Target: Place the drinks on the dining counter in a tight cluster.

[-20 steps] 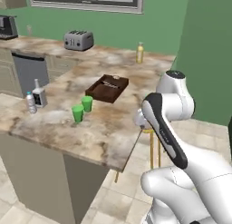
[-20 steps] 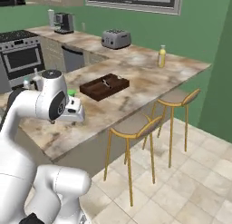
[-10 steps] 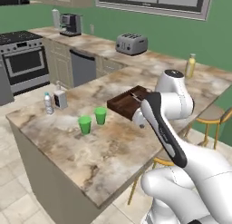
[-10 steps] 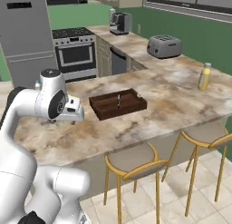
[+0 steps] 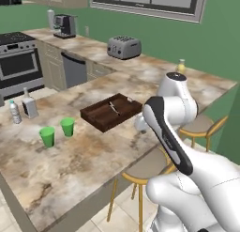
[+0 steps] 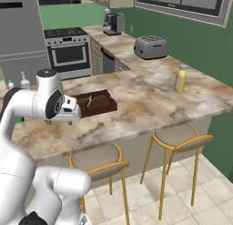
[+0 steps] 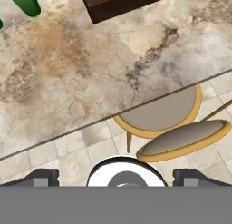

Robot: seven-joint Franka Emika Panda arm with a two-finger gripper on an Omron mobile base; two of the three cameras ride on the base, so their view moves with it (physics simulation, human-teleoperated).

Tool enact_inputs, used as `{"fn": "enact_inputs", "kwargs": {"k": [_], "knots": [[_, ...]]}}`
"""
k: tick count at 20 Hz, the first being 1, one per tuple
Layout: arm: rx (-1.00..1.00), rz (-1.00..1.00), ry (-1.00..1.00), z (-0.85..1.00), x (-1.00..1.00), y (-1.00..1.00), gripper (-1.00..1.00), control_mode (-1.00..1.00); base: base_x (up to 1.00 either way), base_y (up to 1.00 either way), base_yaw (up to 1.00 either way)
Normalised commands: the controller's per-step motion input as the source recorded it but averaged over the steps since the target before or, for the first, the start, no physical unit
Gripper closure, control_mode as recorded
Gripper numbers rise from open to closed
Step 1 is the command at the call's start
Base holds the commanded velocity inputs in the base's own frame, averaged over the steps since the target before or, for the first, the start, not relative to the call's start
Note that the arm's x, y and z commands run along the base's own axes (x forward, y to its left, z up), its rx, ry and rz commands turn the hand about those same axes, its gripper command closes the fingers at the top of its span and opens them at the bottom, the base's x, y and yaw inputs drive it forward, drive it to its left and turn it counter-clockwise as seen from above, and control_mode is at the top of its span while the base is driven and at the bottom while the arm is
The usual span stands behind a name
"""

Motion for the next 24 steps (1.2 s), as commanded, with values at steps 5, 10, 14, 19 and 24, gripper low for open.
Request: {"fn": "enact_inputs", "kwargs": {"k": [5, 10, 14, 19, 24], "knots": [[0.00, 0.00, 0.00, 0.00, 0.00, 0.00, -1.00, 1.00, 0.48, -1.00, 0.02], [0.00, 0.00, 0.00, 0.00, 0.00, 0.00, -1.00, 1.00, 0.23, -1.00, 0.08], [0.00, 0.00, 0.00, 0.00, 0.00, 0.00, -1.00, 1.00, -0.81, -0.61, 0.01], [0.00, 0.00, 0.00, 0.00, 0.00, 0.00, -1.00, 1.00, -0.04, -0.82, 0.50], [0.00, 0.00, 0.00, 0.00, 0.00, 0.00, -1.00, 1.00, 0.00, -0.90, 0.66]]}}
